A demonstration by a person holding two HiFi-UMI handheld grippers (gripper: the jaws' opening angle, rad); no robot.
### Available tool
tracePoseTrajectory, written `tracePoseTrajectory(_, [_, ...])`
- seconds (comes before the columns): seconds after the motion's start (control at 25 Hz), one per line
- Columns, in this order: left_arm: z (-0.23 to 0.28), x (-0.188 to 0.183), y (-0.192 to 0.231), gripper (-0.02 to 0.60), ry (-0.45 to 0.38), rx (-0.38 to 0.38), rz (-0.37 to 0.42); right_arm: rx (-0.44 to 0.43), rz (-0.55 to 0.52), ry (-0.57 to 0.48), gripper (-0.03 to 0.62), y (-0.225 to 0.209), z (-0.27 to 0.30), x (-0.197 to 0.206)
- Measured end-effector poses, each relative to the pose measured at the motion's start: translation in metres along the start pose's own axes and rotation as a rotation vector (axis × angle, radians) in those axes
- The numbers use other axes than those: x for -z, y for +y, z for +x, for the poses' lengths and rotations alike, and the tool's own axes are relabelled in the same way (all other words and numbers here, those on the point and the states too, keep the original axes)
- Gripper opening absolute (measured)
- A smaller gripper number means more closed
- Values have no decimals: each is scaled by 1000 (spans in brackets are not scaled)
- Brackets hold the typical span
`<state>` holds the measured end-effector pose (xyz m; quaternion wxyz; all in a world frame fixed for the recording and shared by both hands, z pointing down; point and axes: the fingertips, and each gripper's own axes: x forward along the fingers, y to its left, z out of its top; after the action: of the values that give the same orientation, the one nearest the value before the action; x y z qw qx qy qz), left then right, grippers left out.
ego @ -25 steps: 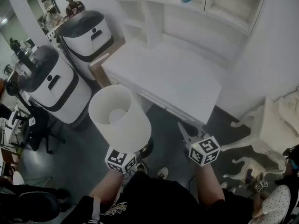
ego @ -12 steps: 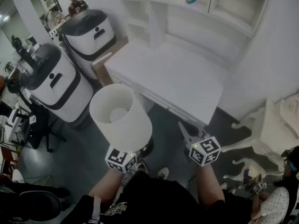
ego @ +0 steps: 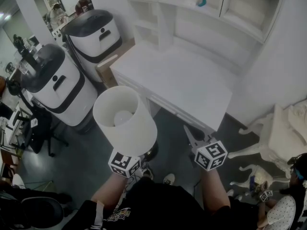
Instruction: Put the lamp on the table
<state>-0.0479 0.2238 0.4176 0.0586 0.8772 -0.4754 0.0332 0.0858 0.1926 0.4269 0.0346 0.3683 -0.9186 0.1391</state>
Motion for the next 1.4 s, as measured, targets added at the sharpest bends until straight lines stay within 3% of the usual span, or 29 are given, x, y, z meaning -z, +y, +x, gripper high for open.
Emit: tracePoseTrajectory(1.4, [50, -16, 126, 115, -8, 114, 12, 71, 22, 1, 25, -15, 134, -19])
